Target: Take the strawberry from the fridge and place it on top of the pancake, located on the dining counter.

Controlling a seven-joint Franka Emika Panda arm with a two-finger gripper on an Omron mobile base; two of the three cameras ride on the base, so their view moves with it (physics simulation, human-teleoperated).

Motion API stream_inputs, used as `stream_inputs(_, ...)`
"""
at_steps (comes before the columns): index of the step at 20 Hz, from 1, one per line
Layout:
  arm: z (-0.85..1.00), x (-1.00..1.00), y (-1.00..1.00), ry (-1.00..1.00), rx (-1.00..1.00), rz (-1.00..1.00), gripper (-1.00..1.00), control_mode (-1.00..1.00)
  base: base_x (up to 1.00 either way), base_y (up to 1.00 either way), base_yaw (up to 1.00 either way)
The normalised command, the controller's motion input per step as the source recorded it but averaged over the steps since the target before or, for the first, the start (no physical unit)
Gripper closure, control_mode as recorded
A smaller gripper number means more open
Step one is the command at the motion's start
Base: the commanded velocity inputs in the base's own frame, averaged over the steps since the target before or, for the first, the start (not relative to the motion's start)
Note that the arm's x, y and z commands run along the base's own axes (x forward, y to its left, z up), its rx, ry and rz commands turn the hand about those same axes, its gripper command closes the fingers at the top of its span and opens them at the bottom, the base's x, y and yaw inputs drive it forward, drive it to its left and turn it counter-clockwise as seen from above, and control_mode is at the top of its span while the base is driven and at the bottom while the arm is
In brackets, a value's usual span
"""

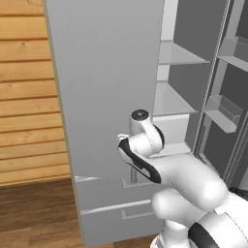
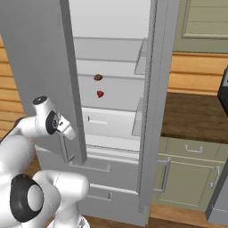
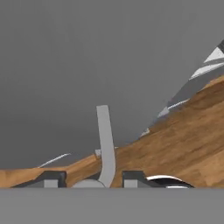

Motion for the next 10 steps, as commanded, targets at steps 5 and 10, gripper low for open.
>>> stream_inputs(5,0.00,-0.63,0.60,0.00,-0.04,-0.27,1.00,-1.00,0.00,0.00,0.00)
stream_inputs(10,0.00,-0.31,0.21,0.00,0.00,-0.19,-1.00,-1.00,0.00,0.00,0.00)
